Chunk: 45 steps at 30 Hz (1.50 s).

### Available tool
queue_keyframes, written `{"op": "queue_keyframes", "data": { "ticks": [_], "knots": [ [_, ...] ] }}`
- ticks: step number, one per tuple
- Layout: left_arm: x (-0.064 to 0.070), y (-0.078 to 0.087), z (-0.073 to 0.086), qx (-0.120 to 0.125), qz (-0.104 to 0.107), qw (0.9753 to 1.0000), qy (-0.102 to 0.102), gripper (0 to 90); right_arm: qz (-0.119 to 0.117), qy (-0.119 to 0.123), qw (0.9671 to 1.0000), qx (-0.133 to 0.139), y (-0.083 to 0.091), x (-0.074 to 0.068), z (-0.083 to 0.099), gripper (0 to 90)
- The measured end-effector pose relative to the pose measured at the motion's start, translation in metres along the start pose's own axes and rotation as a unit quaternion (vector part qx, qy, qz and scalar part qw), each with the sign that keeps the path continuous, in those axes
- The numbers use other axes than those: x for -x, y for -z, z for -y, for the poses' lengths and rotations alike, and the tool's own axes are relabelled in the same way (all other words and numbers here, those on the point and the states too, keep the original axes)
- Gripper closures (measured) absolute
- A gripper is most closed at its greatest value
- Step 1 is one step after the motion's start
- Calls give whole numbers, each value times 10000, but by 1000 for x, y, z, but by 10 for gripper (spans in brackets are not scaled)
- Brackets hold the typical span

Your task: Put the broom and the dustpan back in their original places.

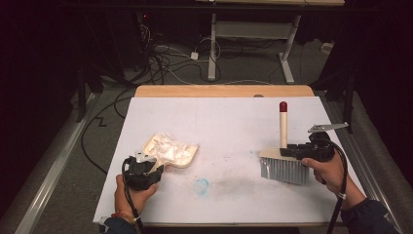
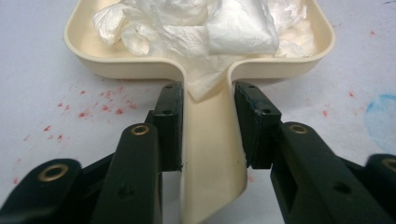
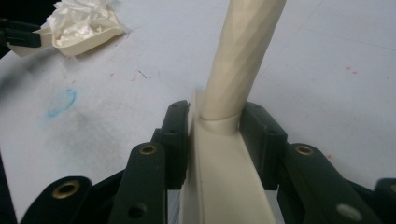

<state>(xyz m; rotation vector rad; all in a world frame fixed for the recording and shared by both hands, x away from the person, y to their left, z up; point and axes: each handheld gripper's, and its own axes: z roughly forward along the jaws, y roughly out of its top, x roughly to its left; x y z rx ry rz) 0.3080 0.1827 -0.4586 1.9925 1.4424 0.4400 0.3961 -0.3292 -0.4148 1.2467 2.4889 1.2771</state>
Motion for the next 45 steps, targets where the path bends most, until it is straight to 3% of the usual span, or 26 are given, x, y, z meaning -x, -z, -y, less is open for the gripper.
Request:
{"op": "queue_keyframes", "data": {
  "ticks": [5,22,27,32,36,41,45],
  "knots": [
    [3,0,0,14,14,10000,-25,617,38,-45,10000,-49,-10,6,-6,633],
    [14,-4,3,-70,100,9998,-164,604,231,-23,9996,147,-12,5,-14,623],
    [18,-4,2,-12,196,9996,-212,612,248,-35,9996,153,-12,5,-14,619],
    [21,-10,2,-171,328,9988,-325,646,392,-14,9990,213,-12,5,-17,657],
    [19,-4,1,19,323,9989,-343,642,440,-14,9988,209,-12,5,-18,648],
    [16,5,-2,279,209,9984,-443,637,696,194,9970,272,-11,3,-20,623],
    [14,7,-3,334,183,9982,-469,625,1086,299,9925,467,-7,3,-23,635]
  ]
}}
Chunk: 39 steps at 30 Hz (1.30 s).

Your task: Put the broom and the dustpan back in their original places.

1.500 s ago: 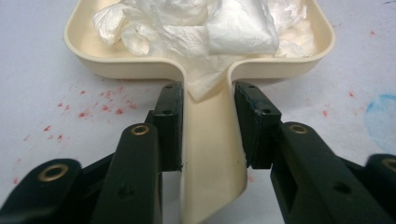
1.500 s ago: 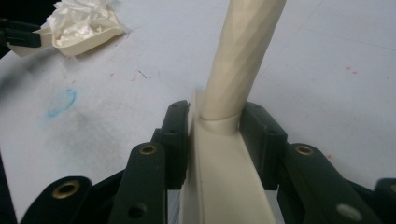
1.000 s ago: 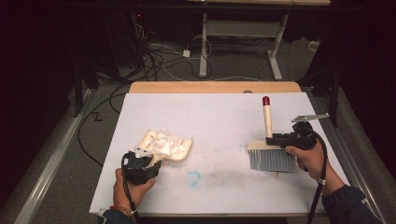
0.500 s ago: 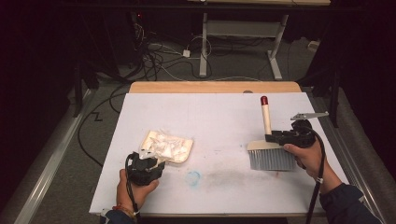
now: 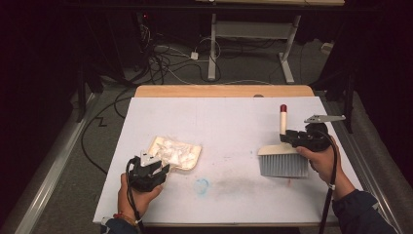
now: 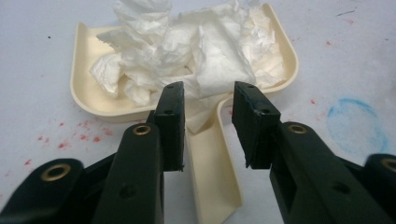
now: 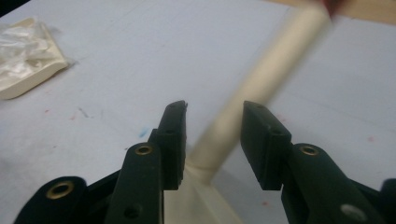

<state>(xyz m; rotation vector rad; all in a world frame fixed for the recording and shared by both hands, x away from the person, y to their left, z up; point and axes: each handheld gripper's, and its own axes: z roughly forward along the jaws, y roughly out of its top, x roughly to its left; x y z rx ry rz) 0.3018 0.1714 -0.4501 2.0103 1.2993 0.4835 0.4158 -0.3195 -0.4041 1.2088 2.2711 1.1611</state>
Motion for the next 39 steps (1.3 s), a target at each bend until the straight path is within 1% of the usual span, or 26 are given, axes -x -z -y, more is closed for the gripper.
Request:
{"op": "queue_keyframes", "data": {
  "ticks": [2,3,4,5,7,9,11,12,13,15,16,17,19,20,22,23,24,25,26,27,28,30,31,34,36,39],
  "knots": [
    [-1,1,-1,106,-14,9999,-94,605,-29,45,10000,62,1,1,-1,630],
    [-1,3,-2,157,-71,9998,-132,592,81,83,9999,63,1,1,-1,616],
    [-2,4,-2,217,-105,9996,-178,573,104,127,9998,90,2,0,-1,611],
    [-3,5,-3,294,-103,9992,-243,559,18,187,9997,150,3,-1,-1,607],
    [-4,8,-3,456,-155,9980,-411,519,97,377,9988,296,10,-6,-1,579],
    [-4,10,-2,626,-227,9962,-560,425,16,660,9964,535,21,-12,3,555],
    [-4,11,1,735,-337,9936,-795,372,162,961,9923,766,33,-20,10,507],
    [-5,12,3,811,-281,9923,-894,328,159,1070,9898,923,39,-22,15,484],
    [-5,12,6,854,-251,9914,-964,292,172,1118,9879,1063,45,-25,20,452],
    [-4,11,12,914,-379,9886,-1135,231,211,1097,9857,1258,55,-29,32,406],
    [-5,11,15,905,-383,9880,-1190,209,274,1106,9843,1351,59,-31,39,387],
    [-5,11,18,907,-364,9878,-1216,199,345,1143,9827,1416,62,-33,45,379],
    [-4,12,23,953,-416,9856,-1331,164,364,1141,9815,1494,64,-38,60,352],
    [-3,12,25,979,-396,9849,-1370,163,431,1236,9806,1457,64,-40,66,347],
    [-3,13,28,1037,-301,9850,-1343,163,551,1443,9775,1434,63,-45,73,329],
    [-2,13,29,1024,-312,9845,-1391,162,577,1399,9775,1469,64,-46,75,317],
    [-1,12,29,1024,-322,9841,-1415,161,611,1376,9772,1495,64,-47,77,279],
    [0,12,30,1056,-281,9840,-1408,161,650,1388,9771,1477,63,-49,77,260],
    [1,12,30,1037,-226,9834,-1470,161,754,1382,9766,1466,63,-50,77,257],
    [2,11,29,1023,-238,9828,-1520,161,805,1376,9760,1487,63,-52,77,247],
    [3,11,29,1029,-264,9826,-1524,161,786,1390,9754,1518,63,-53,77,243],
    [3,11,29,1042,-209,9829,-1501,161,838,1470,9738,1522,62,-56,78,230],
    [3,11,28,1046,-218,9832,-1482,161,805,1461,9736,1557,63,-56,78,233],
    [3,12,28,1065,-241,9824,-1519,161,781,1400,9744,1574,62,-56,78,223],
    [3,11,28,1050,-253,9826,-1509,160,826,1444,9736,1561,62,-56,77,222],
    [2,9,28,1008,-260,9829,-1520,160,809,1473,9736,1541,60,-57,77,222]
  ]
}}
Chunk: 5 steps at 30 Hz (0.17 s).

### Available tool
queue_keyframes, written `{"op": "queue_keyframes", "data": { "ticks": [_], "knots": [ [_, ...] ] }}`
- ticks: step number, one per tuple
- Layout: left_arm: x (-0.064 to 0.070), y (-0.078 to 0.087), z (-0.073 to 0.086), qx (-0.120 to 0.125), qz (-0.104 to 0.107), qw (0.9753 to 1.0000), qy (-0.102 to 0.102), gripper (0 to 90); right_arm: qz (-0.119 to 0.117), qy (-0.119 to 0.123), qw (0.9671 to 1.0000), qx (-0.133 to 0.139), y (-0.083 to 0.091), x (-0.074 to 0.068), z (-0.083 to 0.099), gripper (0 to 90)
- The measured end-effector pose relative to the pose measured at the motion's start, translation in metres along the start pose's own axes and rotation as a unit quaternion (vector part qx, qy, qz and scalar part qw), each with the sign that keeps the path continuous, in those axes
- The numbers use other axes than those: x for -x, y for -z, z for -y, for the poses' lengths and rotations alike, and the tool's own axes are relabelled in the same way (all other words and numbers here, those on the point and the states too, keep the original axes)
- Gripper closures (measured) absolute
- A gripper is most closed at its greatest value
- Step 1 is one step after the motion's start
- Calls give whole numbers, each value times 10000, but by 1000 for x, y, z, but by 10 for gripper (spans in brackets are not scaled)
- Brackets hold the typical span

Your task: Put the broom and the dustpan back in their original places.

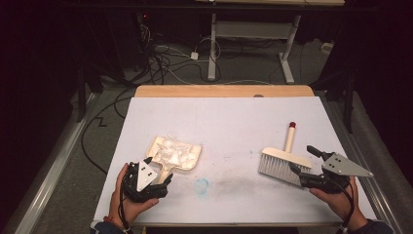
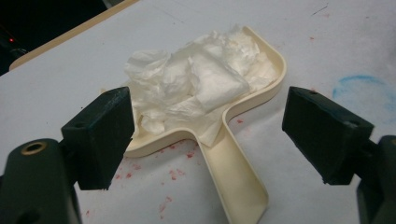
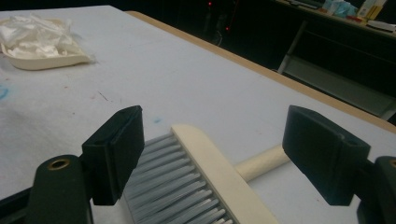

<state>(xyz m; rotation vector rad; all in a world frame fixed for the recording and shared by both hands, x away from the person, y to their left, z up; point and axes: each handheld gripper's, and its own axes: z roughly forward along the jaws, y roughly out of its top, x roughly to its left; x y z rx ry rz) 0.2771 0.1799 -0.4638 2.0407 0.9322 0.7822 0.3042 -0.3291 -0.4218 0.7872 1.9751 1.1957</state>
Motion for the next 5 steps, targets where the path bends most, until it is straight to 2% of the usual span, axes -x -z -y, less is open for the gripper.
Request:
{"op": "queue_keyframes", "data": {
  "ticks": [1,5],
  "knots": [
    [0,-1,0,-20,-15,10000,18,161,54,50,10000,-21,0,-1,0,221],
    [1,-3,0,-58,15,10000,11,160,9,61,10000,-7,-1,-1,0,223]
  ]
}}
